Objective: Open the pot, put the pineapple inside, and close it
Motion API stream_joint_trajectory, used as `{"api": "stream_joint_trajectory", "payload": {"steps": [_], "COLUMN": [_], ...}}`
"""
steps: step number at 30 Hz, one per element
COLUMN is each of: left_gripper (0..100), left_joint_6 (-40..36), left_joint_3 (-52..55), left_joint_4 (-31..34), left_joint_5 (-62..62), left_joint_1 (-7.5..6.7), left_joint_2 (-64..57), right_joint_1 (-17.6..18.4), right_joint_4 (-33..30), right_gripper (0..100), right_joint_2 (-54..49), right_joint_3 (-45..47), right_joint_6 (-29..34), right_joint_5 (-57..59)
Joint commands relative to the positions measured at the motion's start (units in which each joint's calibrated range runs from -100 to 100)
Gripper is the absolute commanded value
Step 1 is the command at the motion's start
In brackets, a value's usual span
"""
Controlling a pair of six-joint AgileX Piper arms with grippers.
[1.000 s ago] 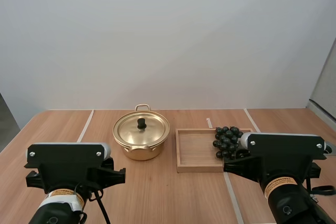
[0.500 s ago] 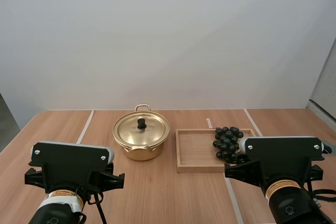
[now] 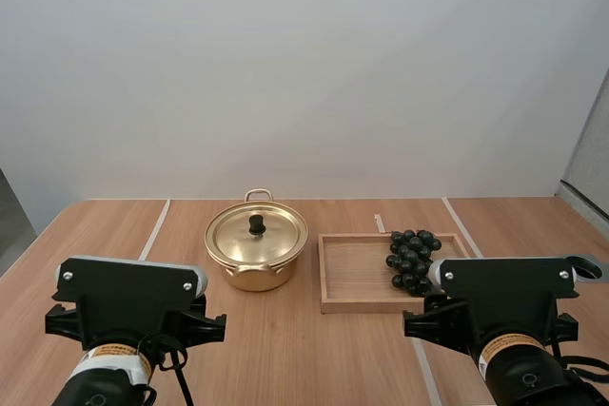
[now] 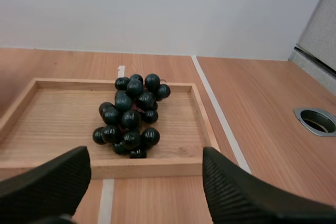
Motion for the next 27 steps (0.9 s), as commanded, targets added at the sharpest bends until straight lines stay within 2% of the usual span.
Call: {"api": "stream_joint_trajectory", "payload": {"steps": [1,3,7,9,14,16,18,22,23,27], "left_gripper": [100,100,100,100,100,100,100,100,100,100], "left_joint_6": [0.08,0.19,0.19,0.19,0.41,1.44,2.54,3.45,3.45,3.45], "left_joint_3": [0.09,0.09,0.09,0.09,0.09,0.09,0.09,0.09,0.09,0.09], "left_joint_4": [0.10,-2.17,-12.45,-14.95,-14.67,-14.19,-12.63,-7.63,-7.01,-6.69], "left_joint_5": [-1.51,-4.81,-8.31,-9.47,-9.89,-9.89,-9.89,-9.28,-8.72,-7.23], "left_joint_1": [-0.32,-0.32,-0.32,-0.32,-0.32,-0.32,-0.32,-0.32,-0.32,-0.32], "left_joint_2": [-0.35,-0.35,-0.35,-0.35,-0.35,-0.35,-0.35,-0.35,-0.35,-0.35], "right_joint_1": [0.06,0.06,0.06,0.06,0.06,0.06,0.06,0.06,0.06,0.06], "right_joint_4": [0.32,0.21,0.11,-0.92,-4.97,-3.95,3.14,24.42,26.15,26.55], "right_gripper": [100,100,100,100,100,100,100,100,100,100], "right_joint_2": [-0.30,-0.30,-0.30,-0.30,-0.30,-0.30,-0.30,-0.30,-0.30,-0.30], "right_joint_3": [0.00,0.00,0.00,0.00,0.00,0.00,0.00,0.00,0.00,0.00], "right_joint_6": [-0.53,-0.53,-0.53,-0.53,-0.53,-1.55,-8.72,-26.26,-27.30,-26.98], "right_joint_5": [-6.29,-10.70,-17.68,-20.84,-28.56,-27.94,-25.83,-22.39,-21.41,-13.10]}}
